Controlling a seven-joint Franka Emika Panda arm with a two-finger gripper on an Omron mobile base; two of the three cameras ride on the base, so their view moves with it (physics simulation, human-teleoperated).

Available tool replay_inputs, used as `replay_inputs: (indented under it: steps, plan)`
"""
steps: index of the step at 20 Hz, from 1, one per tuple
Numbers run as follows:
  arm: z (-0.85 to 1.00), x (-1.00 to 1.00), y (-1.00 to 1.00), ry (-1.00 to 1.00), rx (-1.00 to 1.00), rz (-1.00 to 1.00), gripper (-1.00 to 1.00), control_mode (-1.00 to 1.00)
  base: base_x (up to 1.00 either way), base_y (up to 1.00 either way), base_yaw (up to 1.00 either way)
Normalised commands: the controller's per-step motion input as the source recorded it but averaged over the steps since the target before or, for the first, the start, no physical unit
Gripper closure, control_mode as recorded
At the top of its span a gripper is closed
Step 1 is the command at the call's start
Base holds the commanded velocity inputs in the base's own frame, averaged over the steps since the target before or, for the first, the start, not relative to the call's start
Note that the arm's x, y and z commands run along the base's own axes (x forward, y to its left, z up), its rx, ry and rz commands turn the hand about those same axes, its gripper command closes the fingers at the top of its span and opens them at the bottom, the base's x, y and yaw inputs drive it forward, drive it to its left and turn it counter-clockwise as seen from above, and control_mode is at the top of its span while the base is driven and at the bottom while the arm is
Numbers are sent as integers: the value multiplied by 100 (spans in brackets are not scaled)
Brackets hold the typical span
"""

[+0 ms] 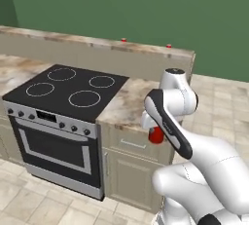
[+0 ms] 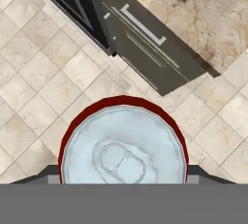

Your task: Four empty soda cans are scattered around the kitchen. Gather all the cans and cluster them next to the stove for recycling.

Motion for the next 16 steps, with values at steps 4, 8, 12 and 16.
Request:
replay_inputs:
  steps: [4, 8, 12, 16]
  plan:
    - [0, 0, 0, 0, 0, 0, 100, 100, 6, 63, -19]
    - [0, 0, 0, 0, 0, 0, 100, 100, 11, 59, -27]
    - [0, 0, 0, 0, 0, 0, 100, 100, 9, 58, -28]
    - [0, 0, 0, 0, 0, 0, 100, 100, 8, 59, -27]
